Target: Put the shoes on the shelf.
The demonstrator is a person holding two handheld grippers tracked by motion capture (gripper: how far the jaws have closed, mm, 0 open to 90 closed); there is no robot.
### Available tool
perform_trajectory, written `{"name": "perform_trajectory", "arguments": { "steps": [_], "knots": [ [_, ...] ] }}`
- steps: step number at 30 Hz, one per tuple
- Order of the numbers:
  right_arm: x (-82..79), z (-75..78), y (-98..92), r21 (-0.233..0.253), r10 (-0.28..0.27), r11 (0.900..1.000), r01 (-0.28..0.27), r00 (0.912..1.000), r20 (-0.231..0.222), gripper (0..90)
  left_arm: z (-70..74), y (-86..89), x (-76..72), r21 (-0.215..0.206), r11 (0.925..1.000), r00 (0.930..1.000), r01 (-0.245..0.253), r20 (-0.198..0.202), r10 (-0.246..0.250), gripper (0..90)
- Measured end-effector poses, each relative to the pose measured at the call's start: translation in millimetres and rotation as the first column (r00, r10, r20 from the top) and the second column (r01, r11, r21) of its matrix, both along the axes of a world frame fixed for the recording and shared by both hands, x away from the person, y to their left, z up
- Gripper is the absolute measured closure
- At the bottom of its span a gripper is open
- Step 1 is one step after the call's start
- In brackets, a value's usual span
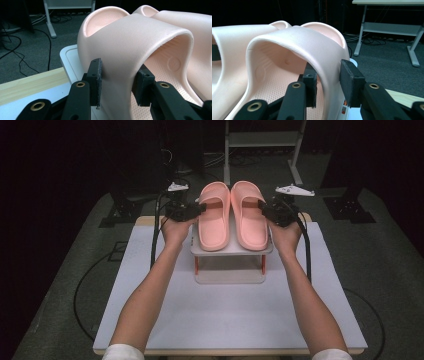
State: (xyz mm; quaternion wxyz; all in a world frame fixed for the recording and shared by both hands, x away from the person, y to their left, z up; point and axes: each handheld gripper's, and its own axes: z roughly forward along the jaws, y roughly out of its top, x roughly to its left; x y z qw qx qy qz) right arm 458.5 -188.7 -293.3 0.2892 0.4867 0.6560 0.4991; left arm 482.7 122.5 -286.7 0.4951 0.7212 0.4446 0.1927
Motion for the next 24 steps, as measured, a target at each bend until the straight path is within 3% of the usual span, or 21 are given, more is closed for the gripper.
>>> {"name": "perform_trajectory", "arguments": {
  "steps": [17,24],
  "knots": [
    [2.8,-5.3,9.5,-0.019,0.004,1.0,-0.005,0.9998,-0.018,62.9,-5.0,-5.5,3.4,0.015,0.9999,1.0,0.001,-0.008,-0.001,62.0],
    [1.0,-4.2,12.3,-0.025,0.001,1.0,-0.001,1.0,-0.006,62.6,-4.2,-6.2,2.7,0.016,0.9999,1.0,0.001,-0.007,-0.001,61.8]
  ]
}}
